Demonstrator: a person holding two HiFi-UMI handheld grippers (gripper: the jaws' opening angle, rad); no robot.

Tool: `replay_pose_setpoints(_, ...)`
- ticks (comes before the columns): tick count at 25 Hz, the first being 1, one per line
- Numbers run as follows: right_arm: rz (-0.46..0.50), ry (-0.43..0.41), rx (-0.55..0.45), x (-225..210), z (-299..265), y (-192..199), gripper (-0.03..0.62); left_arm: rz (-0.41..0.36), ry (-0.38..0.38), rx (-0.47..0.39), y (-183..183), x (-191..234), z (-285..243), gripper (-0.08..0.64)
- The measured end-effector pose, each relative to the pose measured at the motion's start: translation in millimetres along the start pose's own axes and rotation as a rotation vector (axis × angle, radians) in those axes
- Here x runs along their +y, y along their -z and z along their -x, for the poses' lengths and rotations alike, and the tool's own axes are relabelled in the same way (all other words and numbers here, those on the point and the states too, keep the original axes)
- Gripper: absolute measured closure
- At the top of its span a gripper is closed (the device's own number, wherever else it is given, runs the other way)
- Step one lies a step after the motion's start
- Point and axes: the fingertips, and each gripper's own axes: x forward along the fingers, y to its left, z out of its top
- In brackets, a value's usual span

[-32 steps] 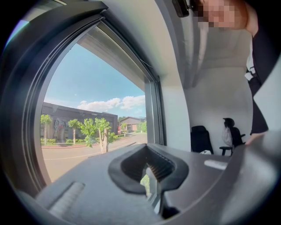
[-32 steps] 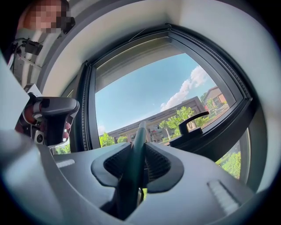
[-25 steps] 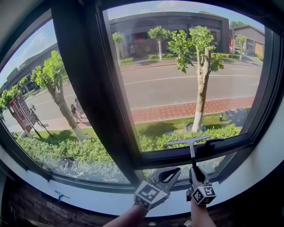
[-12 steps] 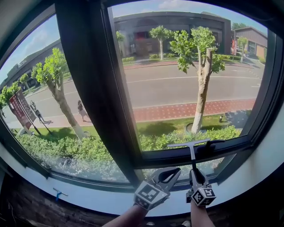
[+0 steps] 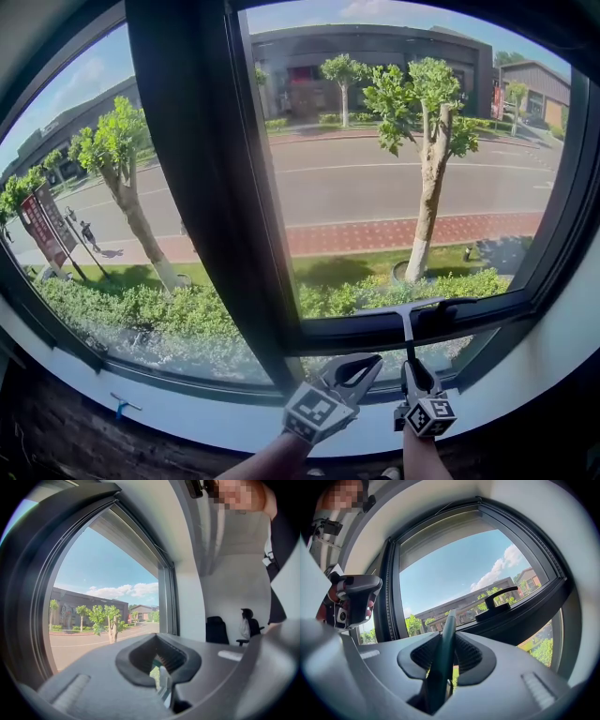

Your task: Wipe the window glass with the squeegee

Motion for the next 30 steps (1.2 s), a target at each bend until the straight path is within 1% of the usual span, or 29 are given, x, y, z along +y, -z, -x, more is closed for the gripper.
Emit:
replay_pose_setpoints(2, 0.001, 0.0, 0.0, 0.3, -1.4, -0.9, 0.491, 0.001, -0.006, 0.0, -0.2, 2.9, 1.1, 0.557)
replay_pose_setpoints(6, 0.007, -0.003, 0.006, -0.8, -1.8, 1.7, 0.491, 0.011, 0.007, -0.007, -1.7, 2.3, 1.9, 0.557)
replay_pose_setpoints(13, 0.016, 0.002, 0.009, -3.0, -1.0, 0.8, 0.491, -0.001, -0.035, -0.021, -10.6, 14.7, 9.3, 0.557)
replay_pose_setpoints(16, 0.025, 0.007, 0.014, -4.9, -0.2, 1.7, 0.491, 0.022, -0.024, -0.017, -9.3, 12.1, 11.9, 0.557)
replay_pose_setpoints(19, 0.025, 0.01, 0.01, -2.9, 0.1, -0.2, 0.491, 0.025, -0.044, -0.018, -7.2, 19.7, 19.1, 0.557)
replay_pose_setpoints(22, 0.014, 0.025, -0.01, 0.9, 4.1, -8.9, 0.491, 0.012, -0.053, -0.028, -8.0, 24.3, 26.6, 0.557)
replay_pose_setpoints(26, 0.049, 0.013, -0.036, 12.6, 8.3, -24.7, 0.491, 0.015, -0.022, -0.04, -11.3, 19.7, 29.9, 0.557)
replay_pose_setpoints(30, 0.069, 0.001, -0.087, 35.5, 10.8, -43.6, 0.491, 0.02, -0.003, -0.051, -12.2, 22.9, 37.4, 0.557)
